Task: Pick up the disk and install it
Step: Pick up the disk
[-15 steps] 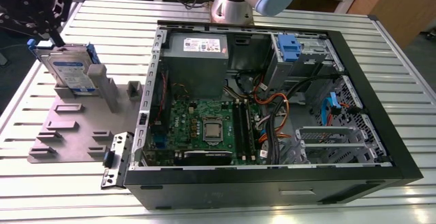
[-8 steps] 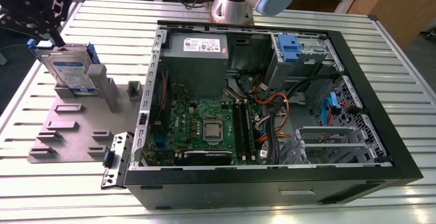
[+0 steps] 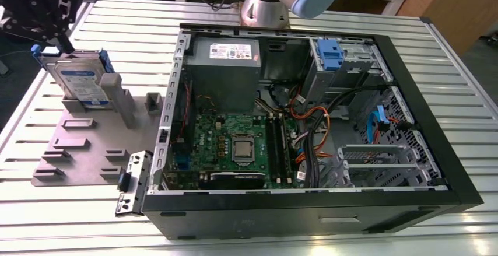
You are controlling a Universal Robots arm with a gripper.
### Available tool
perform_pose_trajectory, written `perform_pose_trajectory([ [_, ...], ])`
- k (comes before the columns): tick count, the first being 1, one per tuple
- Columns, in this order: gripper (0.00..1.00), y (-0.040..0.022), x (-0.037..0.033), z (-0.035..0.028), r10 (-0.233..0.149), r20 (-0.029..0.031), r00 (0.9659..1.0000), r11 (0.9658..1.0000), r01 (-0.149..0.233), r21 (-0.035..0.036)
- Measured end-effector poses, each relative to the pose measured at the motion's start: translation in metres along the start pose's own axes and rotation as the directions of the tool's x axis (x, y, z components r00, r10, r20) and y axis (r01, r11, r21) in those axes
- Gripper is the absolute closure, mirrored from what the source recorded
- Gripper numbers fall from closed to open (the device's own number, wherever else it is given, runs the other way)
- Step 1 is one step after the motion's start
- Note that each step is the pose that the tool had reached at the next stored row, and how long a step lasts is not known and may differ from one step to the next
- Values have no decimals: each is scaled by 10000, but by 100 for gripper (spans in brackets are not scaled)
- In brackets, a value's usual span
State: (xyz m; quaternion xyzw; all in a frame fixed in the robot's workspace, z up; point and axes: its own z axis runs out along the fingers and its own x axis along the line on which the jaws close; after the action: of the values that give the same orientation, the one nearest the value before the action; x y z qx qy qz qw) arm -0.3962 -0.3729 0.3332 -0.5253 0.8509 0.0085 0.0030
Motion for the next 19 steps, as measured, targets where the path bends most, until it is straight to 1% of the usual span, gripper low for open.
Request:
perform_pose_trajectory([
  [3,89,0,0,2,-466,-3,9989,9989,466,-7],
  [5,89,0,0,2,-677,-6,9977,9977,677,-10],
  [19,89,0,0,3,-711,-6,9975,9975,711,-11],
])
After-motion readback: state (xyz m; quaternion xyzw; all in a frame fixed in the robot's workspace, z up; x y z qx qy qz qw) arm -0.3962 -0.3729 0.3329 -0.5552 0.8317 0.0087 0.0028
